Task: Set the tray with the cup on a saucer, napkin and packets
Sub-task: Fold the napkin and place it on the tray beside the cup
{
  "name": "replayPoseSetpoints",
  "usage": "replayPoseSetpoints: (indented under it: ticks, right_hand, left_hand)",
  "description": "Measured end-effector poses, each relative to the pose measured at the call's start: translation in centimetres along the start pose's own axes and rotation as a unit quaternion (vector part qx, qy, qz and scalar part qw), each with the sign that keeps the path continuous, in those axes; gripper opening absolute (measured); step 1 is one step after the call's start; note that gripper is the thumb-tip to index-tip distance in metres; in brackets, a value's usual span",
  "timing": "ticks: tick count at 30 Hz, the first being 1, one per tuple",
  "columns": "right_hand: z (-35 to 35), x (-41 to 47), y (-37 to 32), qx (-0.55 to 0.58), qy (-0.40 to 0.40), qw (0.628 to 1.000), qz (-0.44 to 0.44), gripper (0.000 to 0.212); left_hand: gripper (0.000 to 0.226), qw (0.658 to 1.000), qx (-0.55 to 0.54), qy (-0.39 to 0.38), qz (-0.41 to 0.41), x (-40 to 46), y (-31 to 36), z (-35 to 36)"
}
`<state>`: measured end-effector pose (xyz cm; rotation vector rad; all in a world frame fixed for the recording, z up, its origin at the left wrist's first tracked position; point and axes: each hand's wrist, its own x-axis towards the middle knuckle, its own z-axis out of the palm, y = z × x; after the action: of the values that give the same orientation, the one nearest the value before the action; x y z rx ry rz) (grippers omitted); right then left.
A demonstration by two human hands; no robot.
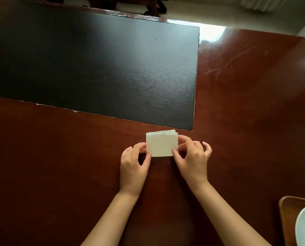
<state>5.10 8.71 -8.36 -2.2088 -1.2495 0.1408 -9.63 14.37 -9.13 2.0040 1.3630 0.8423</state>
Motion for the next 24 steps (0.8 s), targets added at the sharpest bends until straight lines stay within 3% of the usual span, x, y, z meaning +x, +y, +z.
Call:
replayPoseSetpoints:
  ticks: [3, 7, 10, 13, 24]
  right_hand:
    - [0.4, 0.2, 0.0, -0.043, -0.003, 0.999, -0.009, 0.051]
    - [0.7, -0.1, 0.6, -0.126, -0.029, 0.984, -0.122, 0.047]
    - [1.3, -0.1, 0.6, -0.146, -0.107, 0.971, -0.159, 0.045]
    - [1.7, 0.1, 0.8, -0.168, -0.156, 0.962, -0.147, 0.048]
    - [0.8, 0.2, 2.5, -0.216, -0.181, 0.950, -0.135, 0.054]
  left_hand:
    - [0.060, 0.997, 0.055, -0.010, 0.055, -0.3, 0.0, 0.1]
    - [0.058, 0.965, 0.186, -0.129, 0.134, -0.8, 0.6, 1.1]
    - [0.055, 0.944, 0.245, -0.202, 0.092, -0.1, 0.4, 2.0]
    - [0.055, 0.932, 0.277, -0.219, 0.076, 0.7, 0.1, 2.6]
    - [0.056, 0.925, 0.312, -0.216, 0.014, 1.5, -1.0, 0.4]
